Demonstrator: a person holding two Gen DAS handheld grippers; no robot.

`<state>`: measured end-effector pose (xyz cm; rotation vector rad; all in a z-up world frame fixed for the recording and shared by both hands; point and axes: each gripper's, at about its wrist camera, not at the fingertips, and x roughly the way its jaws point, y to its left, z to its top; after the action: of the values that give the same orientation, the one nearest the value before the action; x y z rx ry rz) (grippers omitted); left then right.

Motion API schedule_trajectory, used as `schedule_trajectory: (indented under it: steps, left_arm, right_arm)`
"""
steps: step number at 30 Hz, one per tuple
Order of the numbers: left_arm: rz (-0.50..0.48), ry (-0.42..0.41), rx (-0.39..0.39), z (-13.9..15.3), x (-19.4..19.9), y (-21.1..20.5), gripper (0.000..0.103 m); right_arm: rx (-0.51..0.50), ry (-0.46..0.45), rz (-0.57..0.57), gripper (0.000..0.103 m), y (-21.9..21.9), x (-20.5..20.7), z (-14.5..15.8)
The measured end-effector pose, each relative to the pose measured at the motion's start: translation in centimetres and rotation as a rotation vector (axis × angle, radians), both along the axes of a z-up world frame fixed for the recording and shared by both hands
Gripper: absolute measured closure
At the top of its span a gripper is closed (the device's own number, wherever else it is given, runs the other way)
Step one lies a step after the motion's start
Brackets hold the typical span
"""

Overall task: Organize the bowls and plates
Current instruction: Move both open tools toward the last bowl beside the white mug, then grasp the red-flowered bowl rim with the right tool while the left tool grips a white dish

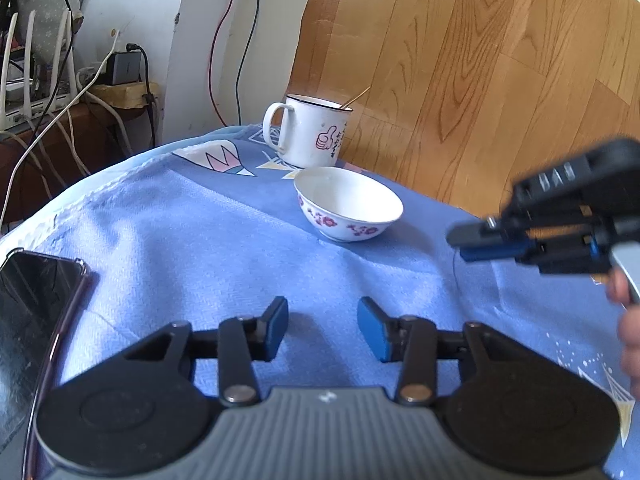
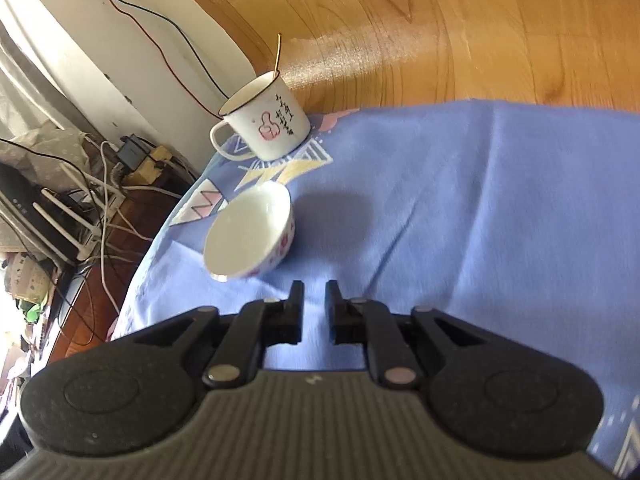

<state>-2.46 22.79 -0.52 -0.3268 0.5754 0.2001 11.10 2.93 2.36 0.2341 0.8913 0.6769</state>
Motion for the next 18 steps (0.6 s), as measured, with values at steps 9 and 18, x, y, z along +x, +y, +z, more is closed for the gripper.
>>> schedule_trajectory:
  steps: [9, 18]
  left_arm:
    - [0.000, -0.005, -0.012, 0.0, 0.0, 0.2, 0.063]
    - [-0.001, -0.011, -0.027, -0.1, 0.0, 0.4, 0.063]
  right_arm:
    - [-0.075, -0.002, 0.017, 0.072, 3.5, 2.9, 0.9]
    - [-0.103, 0.052, 0.001, 0.072, 6.4, 4.9, -0.5]
